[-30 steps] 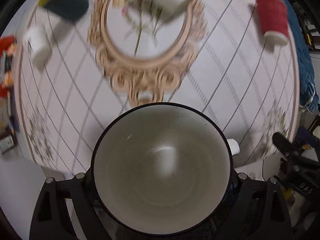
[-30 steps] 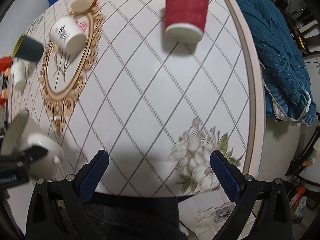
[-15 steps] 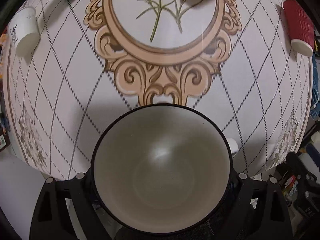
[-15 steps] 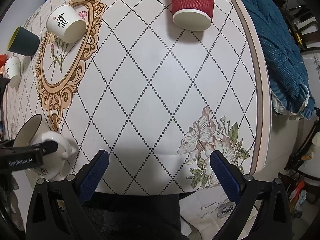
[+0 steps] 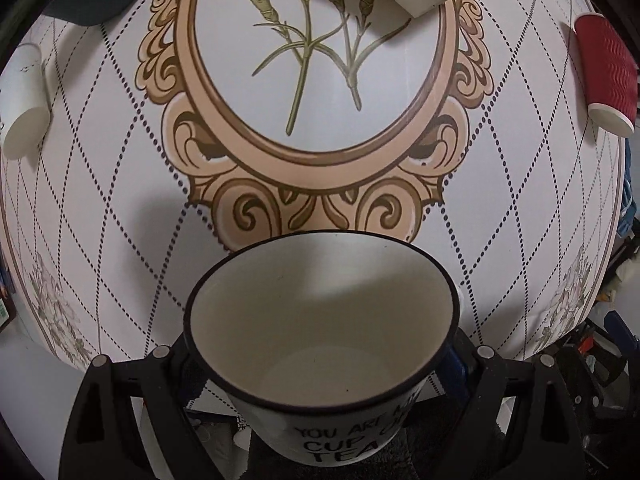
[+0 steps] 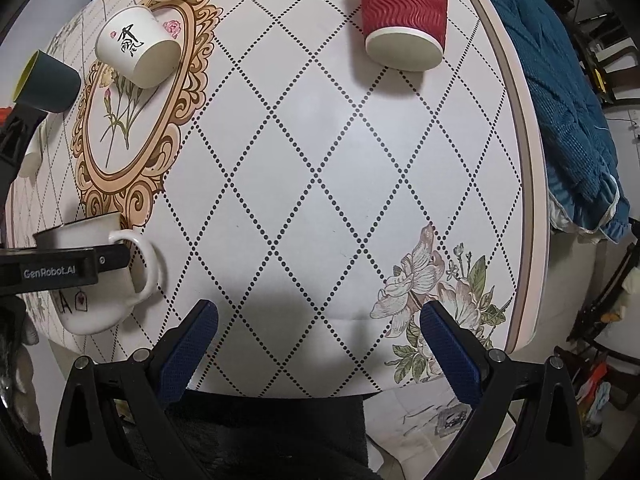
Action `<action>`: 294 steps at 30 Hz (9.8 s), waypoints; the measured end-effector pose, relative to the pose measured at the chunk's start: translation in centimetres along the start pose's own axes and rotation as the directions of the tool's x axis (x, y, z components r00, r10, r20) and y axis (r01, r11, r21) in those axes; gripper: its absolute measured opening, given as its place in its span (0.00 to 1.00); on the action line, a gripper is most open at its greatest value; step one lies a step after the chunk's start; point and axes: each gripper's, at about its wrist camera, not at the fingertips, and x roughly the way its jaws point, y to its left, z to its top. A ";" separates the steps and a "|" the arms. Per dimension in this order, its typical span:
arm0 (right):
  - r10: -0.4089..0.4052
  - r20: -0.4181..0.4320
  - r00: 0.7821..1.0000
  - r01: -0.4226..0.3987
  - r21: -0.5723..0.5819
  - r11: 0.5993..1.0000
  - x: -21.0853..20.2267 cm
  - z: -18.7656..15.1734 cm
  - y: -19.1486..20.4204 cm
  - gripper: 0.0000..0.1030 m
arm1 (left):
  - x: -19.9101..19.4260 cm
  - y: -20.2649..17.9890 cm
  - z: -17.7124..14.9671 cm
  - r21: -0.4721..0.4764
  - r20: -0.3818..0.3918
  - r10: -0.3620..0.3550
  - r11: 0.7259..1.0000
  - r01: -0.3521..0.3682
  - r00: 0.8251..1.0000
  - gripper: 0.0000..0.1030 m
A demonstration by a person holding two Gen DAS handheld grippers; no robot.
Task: Flip cup upside down
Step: 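Carry the mug beside the oval frame, set it upright, open left tool, then move the right tool toward the white mug, then grasp the white mug with the right tool and lift it, then rotate the held mug with the right tool until its base faces up, then lower the inverted mug onto the table and open the right tool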
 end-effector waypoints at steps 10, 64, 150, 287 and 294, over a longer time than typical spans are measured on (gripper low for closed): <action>0.013 0.000 1.000 -0.013 0.012 1.000 -0.3 0.0 0.5 1.00 | -0.1 0.0 1.5 -0.022 -0.007 0.013 1.000 -0.013 1.000 0.88; -0.034 0.276 0.961 0.028 0.026 0.999 -11.5 -11.7 -2.5 1.00 | -18.8 -4.9 -22.6 -0.088 0.534 0.143 0.990 -0.114 0.834 0.96; 0.324 0.524 0.787 0.045 0.476 -0.879 3.5 -9.1 14.6 0.99 | -1.9 18.7 -15.4 -0.637 0.260 0.101 0.765 0.092 0.960 0.99; 0.097 -0.069 0.993 -0.119 -0.631 0.767 2.9 4.7 19.4 0.89 | -8.2 11.4 -13.0 -0.402 0.310 0.255 0.908 -0.117 0.916 0.98; 0.252 0.153 0.956 -0.142 -0.510 0.848 0.3 6.5 17.7 0.89 | -8.3 11.0 -12.6 -0.390 0.300 0.258 0.912 -0.128 0.918 0.98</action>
